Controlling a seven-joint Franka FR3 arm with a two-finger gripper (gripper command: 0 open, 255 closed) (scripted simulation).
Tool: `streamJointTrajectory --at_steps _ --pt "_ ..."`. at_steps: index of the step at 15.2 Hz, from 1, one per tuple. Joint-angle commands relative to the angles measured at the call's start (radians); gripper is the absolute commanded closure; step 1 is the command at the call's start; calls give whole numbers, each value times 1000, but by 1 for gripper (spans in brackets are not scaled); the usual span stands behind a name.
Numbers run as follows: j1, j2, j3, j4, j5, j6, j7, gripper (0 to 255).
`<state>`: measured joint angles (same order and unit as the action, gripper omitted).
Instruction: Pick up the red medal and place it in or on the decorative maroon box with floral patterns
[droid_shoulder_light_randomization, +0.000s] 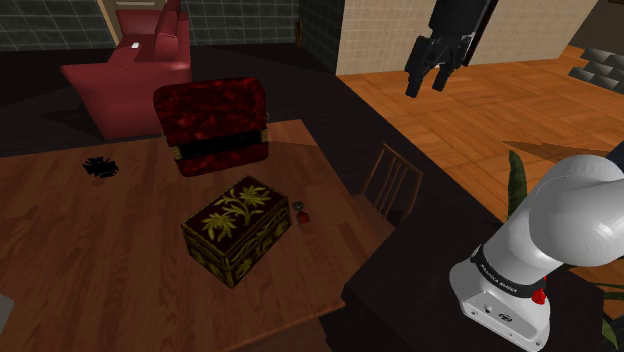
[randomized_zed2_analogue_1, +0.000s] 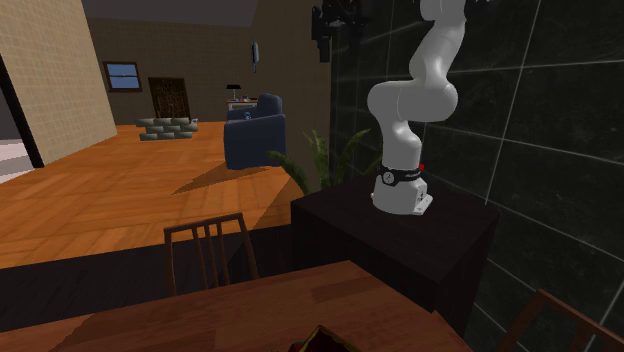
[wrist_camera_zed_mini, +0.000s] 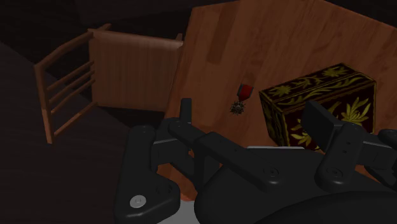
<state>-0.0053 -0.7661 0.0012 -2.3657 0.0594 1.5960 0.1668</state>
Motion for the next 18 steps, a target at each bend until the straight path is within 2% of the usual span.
streamJointTrajectory --at_steps 1,10,18 --pt "0 0 0 0 0 0 0 0" --pt "22 192 58 -128 25 305 34 0" --pt "36 453 107 -148 30 572 69 0"
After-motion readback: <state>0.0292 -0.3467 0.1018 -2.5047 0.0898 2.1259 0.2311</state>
